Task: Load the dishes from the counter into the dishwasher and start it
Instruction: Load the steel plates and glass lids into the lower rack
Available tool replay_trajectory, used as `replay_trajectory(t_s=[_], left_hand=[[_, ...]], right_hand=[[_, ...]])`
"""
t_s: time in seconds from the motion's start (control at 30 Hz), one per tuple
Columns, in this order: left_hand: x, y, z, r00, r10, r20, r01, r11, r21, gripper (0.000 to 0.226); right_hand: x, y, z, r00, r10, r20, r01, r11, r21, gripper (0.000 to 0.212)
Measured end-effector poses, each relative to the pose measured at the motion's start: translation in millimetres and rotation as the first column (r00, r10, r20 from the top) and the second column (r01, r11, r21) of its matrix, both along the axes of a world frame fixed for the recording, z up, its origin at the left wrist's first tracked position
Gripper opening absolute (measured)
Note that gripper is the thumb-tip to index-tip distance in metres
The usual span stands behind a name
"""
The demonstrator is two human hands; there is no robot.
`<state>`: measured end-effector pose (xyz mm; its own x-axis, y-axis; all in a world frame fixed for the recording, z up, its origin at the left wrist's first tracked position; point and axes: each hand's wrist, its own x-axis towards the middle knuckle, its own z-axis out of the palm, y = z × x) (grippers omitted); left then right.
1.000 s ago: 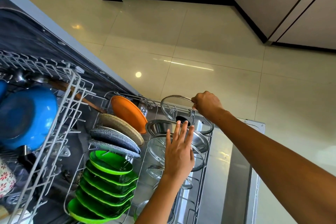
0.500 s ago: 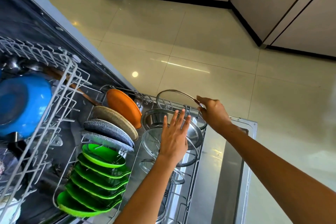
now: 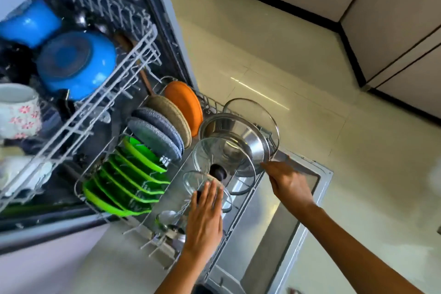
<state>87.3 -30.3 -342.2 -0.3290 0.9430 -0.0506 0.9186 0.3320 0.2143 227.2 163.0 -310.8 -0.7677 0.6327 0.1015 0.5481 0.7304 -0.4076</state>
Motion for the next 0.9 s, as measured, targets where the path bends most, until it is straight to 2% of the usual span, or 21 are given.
replay_trajectory(t_s=[0.1,0.23,0.33,0.4,0.53,0.63,0.73,0.9], left_hand=[[44,-40,-16,0.998,0.06,0.017,-0.059,0.996,-0.067,0.053],[103,-67,-42,0.986,0.156,0.049,-0.147,0.975,-0.165,0.053],[134,-64,-53,0.944,0.323,0.063,-0.311,0.939,-0.148,0.065],[142,-53,-52,0.908,0.409,0.094,-0.392,0.907,-0.153,0.077],[149,-39,-60,0.872,0.481,0.095,-0.466,0.873,-0.141,0.083],[155,-35,-67,0.844,0.526,0.107,-0.511,0.849,-0.136,0.085],[159,-32,-74,0.824,0.555,0.116,-0.546,0.832,-0.102,0.079],[142,-28,-81,0.796,0.599,0.087,-0.594,0.8,-0.084,0.063]], right_hand=[[10,-19,-14,0.98,0.182,0.079,-0.187,0.98,0.063,0.053],[19,-36,-50,0.871,0.453,0.187,-0.471,0.88,0.062,0.062],[24,-45,-64,0.777,0.569,0.27,-0.608,0.789,0.089,0.059],[21,-47,-68,0.771,0.578,0.267,-0.62,0.777,0.111,0.054],[11,-49,-74,0.781,0.58,0.232,-0.62,0.764,0.177,0.033],[0,-46,-77,0.747,0.605,0.277,-0.658,0.731,0.18,0.024],[-10,-41,-77,0.73,0.621,0.285,-0.677,0.714,0.177,0.025],[-30,-42,-80,0.76,0.597,0.257,-0.643,0.75,0.155,0.029]])
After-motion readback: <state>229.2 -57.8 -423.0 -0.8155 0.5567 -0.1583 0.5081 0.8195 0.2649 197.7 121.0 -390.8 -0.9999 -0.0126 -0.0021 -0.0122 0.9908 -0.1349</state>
